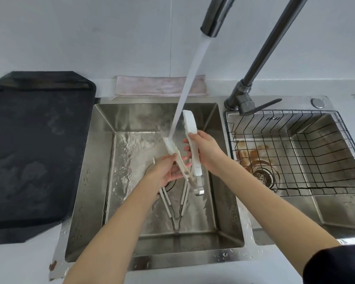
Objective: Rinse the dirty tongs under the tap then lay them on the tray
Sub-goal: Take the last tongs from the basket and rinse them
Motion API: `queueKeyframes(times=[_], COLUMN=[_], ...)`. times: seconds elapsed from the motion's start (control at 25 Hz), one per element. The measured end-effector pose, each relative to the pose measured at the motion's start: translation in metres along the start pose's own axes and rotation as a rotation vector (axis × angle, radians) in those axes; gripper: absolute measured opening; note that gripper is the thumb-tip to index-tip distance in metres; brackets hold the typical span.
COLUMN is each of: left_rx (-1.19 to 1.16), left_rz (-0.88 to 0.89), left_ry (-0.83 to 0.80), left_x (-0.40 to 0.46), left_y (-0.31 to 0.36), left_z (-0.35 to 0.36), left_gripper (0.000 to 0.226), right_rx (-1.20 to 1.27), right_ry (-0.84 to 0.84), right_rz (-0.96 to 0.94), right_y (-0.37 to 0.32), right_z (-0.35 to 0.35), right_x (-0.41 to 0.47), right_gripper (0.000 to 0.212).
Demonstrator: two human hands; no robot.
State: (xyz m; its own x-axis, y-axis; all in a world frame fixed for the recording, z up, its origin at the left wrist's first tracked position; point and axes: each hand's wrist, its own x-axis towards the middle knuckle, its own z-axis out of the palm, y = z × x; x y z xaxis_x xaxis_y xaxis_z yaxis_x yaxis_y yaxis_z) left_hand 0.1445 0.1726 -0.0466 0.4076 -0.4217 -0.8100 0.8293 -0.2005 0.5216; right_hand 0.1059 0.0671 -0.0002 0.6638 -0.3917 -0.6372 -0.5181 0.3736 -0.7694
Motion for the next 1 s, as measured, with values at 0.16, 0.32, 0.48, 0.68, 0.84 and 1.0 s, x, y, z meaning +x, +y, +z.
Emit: queueKeyframes(times=[0.16,0.32,0.48,0.68,0.84,1.0], left_rx=[-0.047,-0.117,-0.213,-0.228,-0.142,-0.148], left_rz=[-0.042,-0.033,0.022,0.097,0.126,0.106], left_ry=[0.022,0.024,0.044,-0.008,0.01,0.075], left_x=[0.007,0.011,0.008,0.004,0.004,0.004], left_y=[-0.007,-0.008,0.004,0.022,0.029,0.038], left_z=[-0.001,-0.007,-0.013,-0.007,0.005,0.014], left_gripper=[0.037,0.021,0.016,0.015,0.014,0.028], right_rx=[-0.012,0.001,0.145,0.263,0.274,0.054], right_ry=[0.015,0.103,0.148,0.122,0.084,0.066], right_rz=[-0.024,-0.015,0.144,0.324,0.399,0.389], right_y=[0.009,0.017,0.029,0.041,0.045,0.044], right_z=[-0.002,-0.005,-0.009,-0.005,0.001,0.003], right_x=[0.003,0.013,0.021,0.024,0.02,0.01], right_gripper=[0.013,0.015,0.014,0.024,0.031,0.046])
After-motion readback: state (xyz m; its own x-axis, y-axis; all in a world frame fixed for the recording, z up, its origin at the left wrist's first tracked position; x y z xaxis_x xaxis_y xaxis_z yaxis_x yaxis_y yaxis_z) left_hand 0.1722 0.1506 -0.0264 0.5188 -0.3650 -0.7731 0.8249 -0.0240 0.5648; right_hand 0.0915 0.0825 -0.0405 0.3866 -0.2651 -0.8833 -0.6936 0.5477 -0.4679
